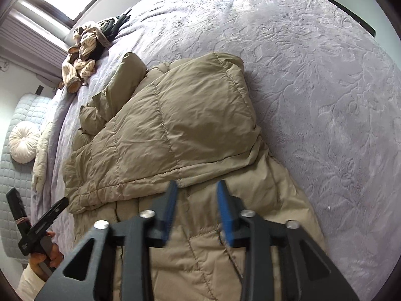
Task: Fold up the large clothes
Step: 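Grasp the jacket hem with the right tool while the left tool holds the fold, then open both tools and lift them away from the folded jacket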
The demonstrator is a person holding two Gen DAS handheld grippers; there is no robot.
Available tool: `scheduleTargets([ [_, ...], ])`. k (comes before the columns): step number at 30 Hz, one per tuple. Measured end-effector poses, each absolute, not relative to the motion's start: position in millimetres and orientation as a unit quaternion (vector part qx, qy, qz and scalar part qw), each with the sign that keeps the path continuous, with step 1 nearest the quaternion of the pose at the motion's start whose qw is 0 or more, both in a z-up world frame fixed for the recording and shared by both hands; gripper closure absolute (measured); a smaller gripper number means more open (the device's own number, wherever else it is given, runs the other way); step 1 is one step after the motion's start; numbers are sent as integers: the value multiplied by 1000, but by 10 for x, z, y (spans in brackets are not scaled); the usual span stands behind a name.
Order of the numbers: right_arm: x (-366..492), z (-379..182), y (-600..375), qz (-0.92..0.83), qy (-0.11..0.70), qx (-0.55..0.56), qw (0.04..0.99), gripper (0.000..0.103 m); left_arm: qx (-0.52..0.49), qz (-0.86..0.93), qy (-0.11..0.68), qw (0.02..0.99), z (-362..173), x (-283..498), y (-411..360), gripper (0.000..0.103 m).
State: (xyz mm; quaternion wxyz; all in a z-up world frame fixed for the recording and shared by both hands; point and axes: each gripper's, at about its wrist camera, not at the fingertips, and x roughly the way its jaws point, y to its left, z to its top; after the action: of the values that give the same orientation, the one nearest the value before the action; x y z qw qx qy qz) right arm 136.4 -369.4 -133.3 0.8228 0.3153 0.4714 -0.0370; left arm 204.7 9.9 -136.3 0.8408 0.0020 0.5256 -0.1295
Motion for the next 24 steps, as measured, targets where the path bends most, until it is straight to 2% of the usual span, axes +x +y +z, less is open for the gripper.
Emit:
scheduleTargets([
  [4, 1349, -1255, -3624, -37, 470, 304, 828, 61, 1, -116, 531, 839, -1318, 1988, 118, 0],
  [6, 1355, -1216, -3595, -38, 470, 295, 831, 56, 3, -104, 535, 838, -1303, 1963, 125, 0],
  [8, 1352, -1152, -3556, -43, 465, 281, 838, 42, 3, -98, 537, 838, -1289, 1940, 140, 0],
  [9, 1344, -1114, -3533, -47, 460, 273, 843, 23, 3, -95, 539, 837, -1275, 1924, 145, 0],
  [10, 1333, -1084, -3513, -50, 456, 268, 848, 14, 3, -92, 540, 837, -1265, 1913, 144, 0],
  [11, 1317, -1040, -3494, -55, 448, 260, 854, 13, 5, -89, 542, 836, -1248, 1897, 145, 0],
  [12, 1308, -1010, -3483, -59, 445, 255, 857, 7, 6, -87, 544, 835, -1238, 1885, 146, 0],
  [14, 1286, -956, -3456, -62, 442, 248, 860, 7, 11, -83, 547, 833, -1208, 1847, 144, 0],
  [16, 1265, -922, -3440, -64, 442, 244, 861, 0, 13, -81, 549, 832, -1179, 1811, 144, 0],
  [24, 1159, -876, -3368, -32, 479, 262, 837, 0, 6, -71, 572, 817, -1065, 1623, 207, 0],
])
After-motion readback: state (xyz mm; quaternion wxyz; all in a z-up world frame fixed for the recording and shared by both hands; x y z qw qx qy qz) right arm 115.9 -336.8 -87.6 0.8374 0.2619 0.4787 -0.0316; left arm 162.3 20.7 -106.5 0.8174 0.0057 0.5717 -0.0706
